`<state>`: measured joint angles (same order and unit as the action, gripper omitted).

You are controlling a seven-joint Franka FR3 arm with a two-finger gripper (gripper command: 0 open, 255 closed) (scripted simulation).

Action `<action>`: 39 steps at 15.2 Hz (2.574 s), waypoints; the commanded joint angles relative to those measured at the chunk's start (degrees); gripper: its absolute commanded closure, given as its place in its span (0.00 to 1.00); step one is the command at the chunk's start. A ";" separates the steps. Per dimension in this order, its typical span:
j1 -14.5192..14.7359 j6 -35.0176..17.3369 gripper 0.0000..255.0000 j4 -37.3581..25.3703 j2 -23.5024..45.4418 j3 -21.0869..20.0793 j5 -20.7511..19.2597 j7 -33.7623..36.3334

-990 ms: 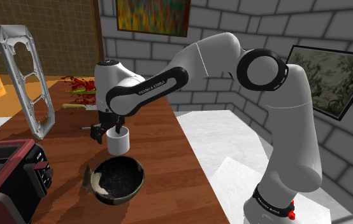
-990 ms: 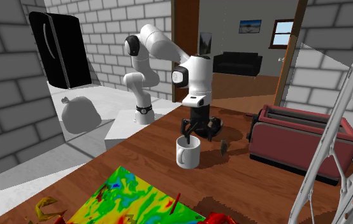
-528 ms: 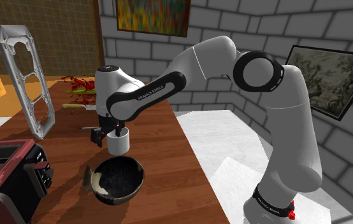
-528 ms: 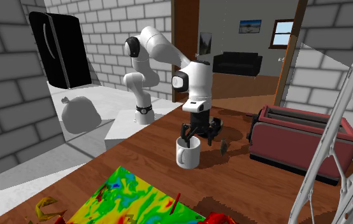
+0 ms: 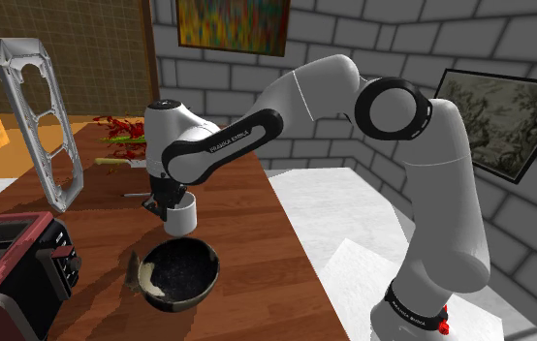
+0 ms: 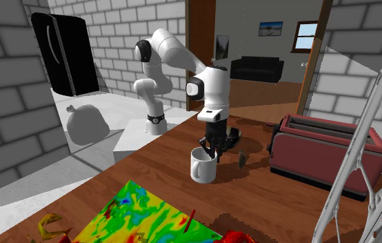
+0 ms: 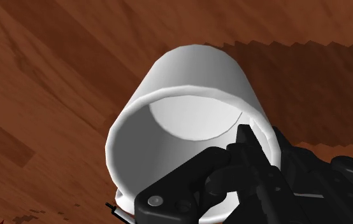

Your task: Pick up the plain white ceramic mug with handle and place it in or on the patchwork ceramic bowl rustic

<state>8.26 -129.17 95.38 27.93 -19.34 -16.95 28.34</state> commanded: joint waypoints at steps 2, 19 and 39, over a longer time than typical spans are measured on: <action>0.00 0.00 1.00 0.00 0.00 0.00 0.00 0.00; -0.45 8.77 1.00 -5.18 -3.90 -1.19 2.37 -2.08; 0.49 21.64 1.00 -15.14 -7.02 -2.29 4.11 -3.16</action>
<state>8.58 -107.57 79.49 21.72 -21.42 -12.99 24.75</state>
